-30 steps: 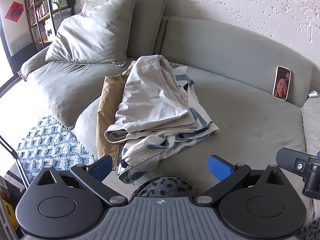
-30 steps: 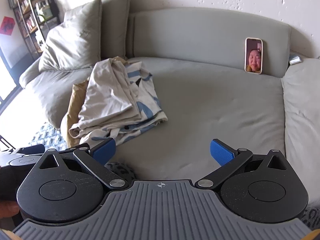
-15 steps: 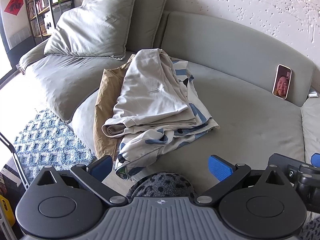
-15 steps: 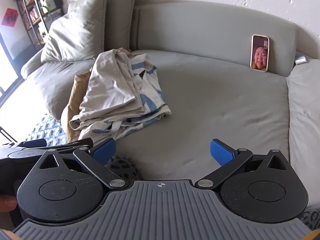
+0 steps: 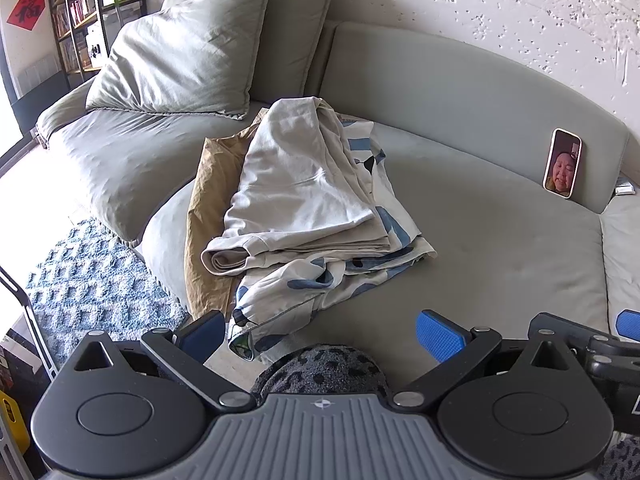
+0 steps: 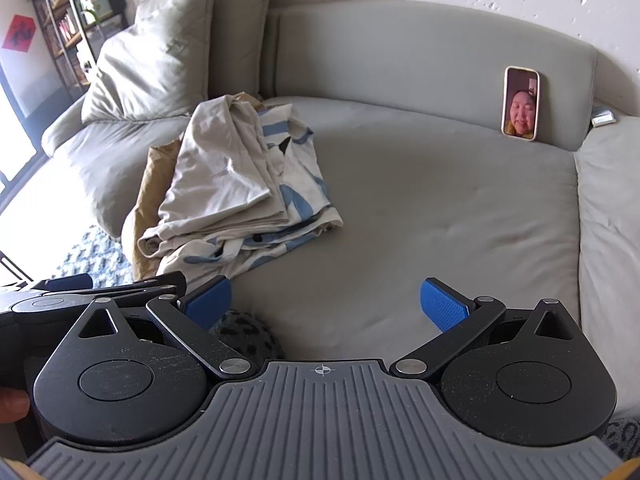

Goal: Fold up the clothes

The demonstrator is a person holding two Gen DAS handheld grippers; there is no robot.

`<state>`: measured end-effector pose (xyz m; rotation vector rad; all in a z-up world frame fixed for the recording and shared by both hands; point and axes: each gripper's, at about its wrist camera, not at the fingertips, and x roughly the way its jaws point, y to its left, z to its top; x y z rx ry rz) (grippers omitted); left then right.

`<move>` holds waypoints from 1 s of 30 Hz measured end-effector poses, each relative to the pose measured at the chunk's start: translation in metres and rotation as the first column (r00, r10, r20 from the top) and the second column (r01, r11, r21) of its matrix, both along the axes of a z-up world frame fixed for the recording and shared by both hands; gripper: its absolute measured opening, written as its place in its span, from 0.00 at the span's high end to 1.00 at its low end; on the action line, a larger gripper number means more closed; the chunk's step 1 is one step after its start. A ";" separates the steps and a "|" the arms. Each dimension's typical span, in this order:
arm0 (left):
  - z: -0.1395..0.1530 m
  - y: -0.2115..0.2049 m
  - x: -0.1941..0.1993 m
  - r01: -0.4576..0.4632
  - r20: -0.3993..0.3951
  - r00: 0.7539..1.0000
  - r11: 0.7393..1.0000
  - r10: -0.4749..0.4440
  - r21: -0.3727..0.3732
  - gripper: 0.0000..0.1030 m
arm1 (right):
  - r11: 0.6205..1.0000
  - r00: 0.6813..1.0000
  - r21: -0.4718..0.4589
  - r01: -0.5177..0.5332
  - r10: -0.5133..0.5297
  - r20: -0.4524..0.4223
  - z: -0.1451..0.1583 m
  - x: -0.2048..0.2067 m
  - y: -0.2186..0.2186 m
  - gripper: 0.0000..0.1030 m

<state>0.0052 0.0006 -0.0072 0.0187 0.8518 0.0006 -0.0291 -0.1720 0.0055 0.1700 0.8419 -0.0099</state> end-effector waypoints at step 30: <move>0.001 0.002 0.000 -0.004 0.005 1.000 1.000 0.004 0.000 0.01 | 1.000 1.000 0.000 0.016 -0.016 0.001 0.001 0.000 -0.001 0.00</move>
